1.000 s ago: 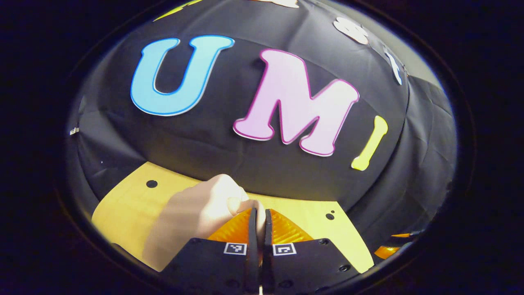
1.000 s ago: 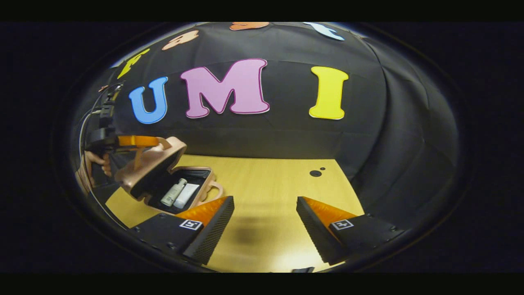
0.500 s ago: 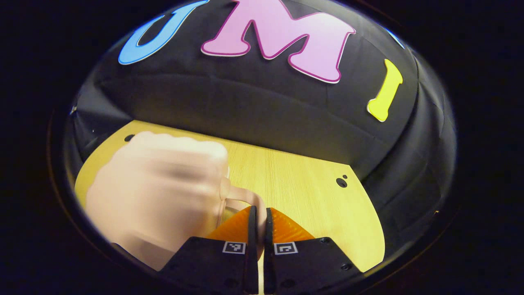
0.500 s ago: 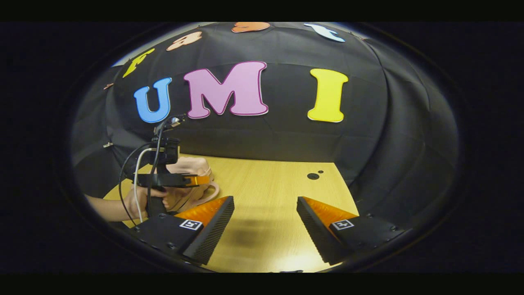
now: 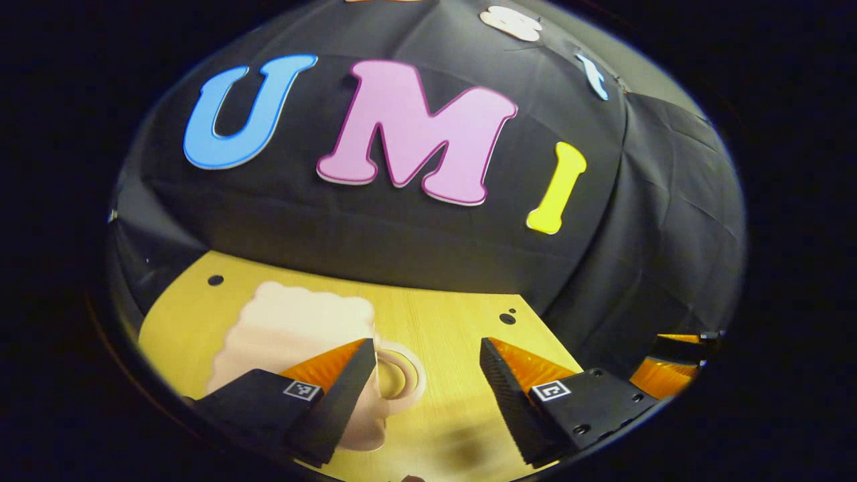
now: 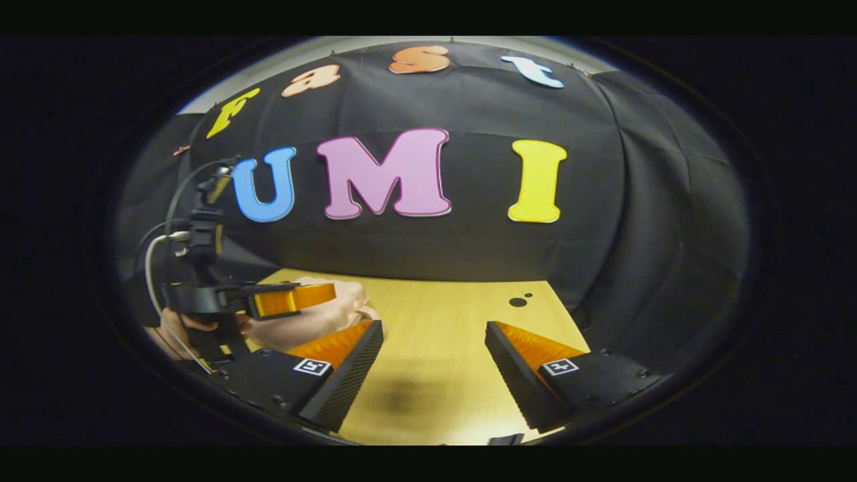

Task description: First open the suitcase, pack the skin care products into it, and then close the suitcase.

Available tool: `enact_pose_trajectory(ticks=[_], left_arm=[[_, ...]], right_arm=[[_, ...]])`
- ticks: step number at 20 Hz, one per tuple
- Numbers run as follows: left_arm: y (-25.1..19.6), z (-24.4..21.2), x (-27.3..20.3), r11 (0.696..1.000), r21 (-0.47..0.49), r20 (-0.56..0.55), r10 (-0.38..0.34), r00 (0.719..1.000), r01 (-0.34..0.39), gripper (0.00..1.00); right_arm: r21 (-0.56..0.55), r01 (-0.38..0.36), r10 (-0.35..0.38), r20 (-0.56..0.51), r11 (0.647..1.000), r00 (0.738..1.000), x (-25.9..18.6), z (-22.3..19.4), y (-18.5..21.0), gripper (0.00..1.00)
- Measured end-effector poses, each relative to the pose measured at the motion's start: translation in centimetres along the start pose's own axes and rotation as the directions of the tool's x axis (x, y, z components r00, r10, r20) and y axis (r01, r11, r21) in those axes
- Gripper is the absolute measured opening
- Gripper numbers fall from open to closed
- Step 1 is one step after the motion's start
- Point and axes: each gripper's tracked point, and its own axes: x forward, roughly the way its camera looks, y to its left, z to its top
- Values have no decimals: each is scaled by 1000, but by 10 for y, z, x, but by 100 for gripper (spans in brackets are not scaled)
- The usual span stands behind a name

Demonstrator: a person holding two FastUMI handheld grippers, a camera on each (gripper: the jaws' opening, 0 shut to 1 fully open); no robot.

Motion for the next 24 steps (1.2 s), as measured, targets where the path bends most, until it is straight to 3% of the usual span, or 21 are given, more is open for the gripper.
enact_pose_trajectory(ticks=[3, 6, 11, 15, 24], left_arm=[[5, 39, -79, 996, 87, 125, 14, 992, -25, 96], [10, 54, -148, 996, 74, 206, 29, 978, -45, 96], [30, 61, -218, 993, 52, 301, 82, 950, -102, 96], [51, 62, -244, 985, 60, 340, 129, 931, -159, 96], [71, 36, -278, 983, 25, 320, 165, 933, -182, 96]], right_arm=[[-12, 18, -16, 112, 1000, 994, -37, 32, 27, 98], [-15, 39, -34, 214, 999, 976, -80, 54, 49, 98], [-18, 76, -65, 349, 997, 935, -141, 68, 64, 97], [7, 99, -95, 359, 995, 928, -168, 60, 68, 98], [-20, 120, -104, 372, 993, 922, -188, 57, 79, 97]])
